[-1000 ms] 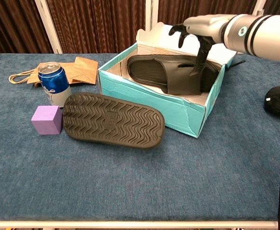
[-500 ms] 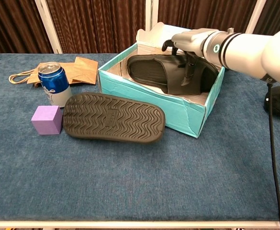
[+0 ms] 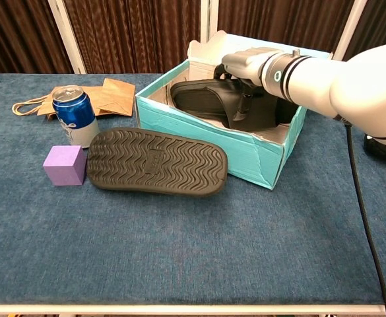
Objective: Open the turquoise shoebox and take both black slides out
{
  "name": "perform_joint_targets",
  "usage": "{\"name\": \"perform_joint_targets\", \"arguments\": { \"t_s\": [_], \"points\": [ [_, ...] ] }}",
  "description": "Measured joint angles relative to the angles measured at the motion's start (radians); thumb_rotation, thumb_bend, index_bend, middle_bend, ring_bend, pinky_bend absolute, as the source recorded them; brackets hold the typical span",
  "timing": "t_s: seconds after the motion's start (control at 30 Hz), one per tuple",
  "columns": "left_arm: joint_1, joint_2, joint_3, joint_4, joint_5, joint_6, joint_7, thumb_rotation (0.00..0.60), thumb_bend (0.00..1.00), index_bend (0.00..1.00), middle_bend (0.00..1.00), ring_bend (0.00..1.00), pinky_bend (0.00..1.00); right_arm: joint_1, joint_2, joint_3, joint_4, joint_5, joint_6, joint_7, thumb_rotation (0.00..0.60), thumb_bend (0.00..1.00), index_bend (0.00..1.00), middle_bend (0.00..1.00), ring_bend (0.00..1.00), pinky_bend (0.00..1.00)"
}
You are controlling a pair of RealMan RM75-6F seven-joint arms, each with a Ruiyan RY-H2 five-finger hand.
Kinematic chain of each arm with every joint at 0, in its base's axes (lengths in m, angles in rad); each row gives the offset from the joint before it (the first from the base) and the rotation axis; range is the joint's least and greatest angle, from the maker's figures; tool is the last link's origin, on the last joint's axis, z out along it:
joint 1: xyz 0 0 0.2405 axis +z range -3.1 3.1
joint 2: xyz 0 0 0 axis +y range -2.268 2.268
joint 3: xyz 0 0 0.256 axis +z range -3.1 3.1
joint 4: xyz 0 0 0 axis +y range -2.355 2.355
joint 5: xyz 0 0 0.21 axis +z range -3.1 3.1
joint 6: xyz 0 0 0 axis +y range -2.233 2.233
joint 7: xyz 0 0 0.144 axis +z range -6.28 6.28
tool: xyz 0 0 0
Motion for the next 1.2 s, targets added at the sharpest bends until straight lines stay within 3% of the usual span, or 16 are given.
{"name": "perform_joint_targets", "arguments": {
  "t_s": [0.1,0.17,0.33,0.5,0.83,1.0,1.2],
  "points": [
    [0.0,-0.001,0.0,0.001,0.0,-0.001,-0.002,0.6,0.0,0.17,0.09,0.01,0.05,0.001,-0.02,0.003,0.033,-0.013,-0.001,0.003,0.6,0.33,0.44,0.37,0.11,0.04],
    [0.0,-0.002,0.0,0.003,-0.002,-0.003,-0.002,0.6,0.0,0.17,0.09,0.01,0.05,0.0,-0.03,0.006,0.049,-0.033,-0.001,0.013,0.6,0.42,0.51,0.42,0.17,0.12],
    [0.0,-0.003,-0.001,0.007,-0.004,-0.004,-0.003,0.6,0.0,0.17,0.09,0.01,0.05,-0.01,-0.042,0.014,0.07,-0.11,0.012,0.059,0.6,0.53,0.6,0.5,0.28,0.28],
    [-0.003,-0.003,-0.001,0.005,-0.001,-0.007,-0.002,0.6,0.0,0.17,0.09,0.01,0.05,-0.031,-0.03,0.032,0.061,-0.19,0.036,0.129,0.6,0.55,0.64,0.52,0.31,0.31],
    [-0.009,0.002,-0.004,-0.008,0.002,-0.008,0.008,0.6,0.0,0.17,0.09,0.01,0.05,-0.081,0.066,0.079,-0.078,-0.31,0.099,0.229,0.6,0.55,0.64,0.52,0.31,0.31],
    [-0.011,0.007,-0.002,-0.016,0.003,-0.011,0.013,0.6,0.0,0.17,0.09,0.01,0.05,-0.087,0.091,0.087,-0.096,-0.307,0.084,0.223,0.6,0.54,0.64,0.52,0.3,0.27],
    [-0.013,0.009,0.0,-0.02,0.0,-0.021,0.014,0.6,0.0,0.17,0.09,0.01,0.05,-0.082,0.097,0.054,-0.094,-0.303,0.064,0.147,0.6,0.52,0.63,0.51,0.29,0.21]
  ]
}}
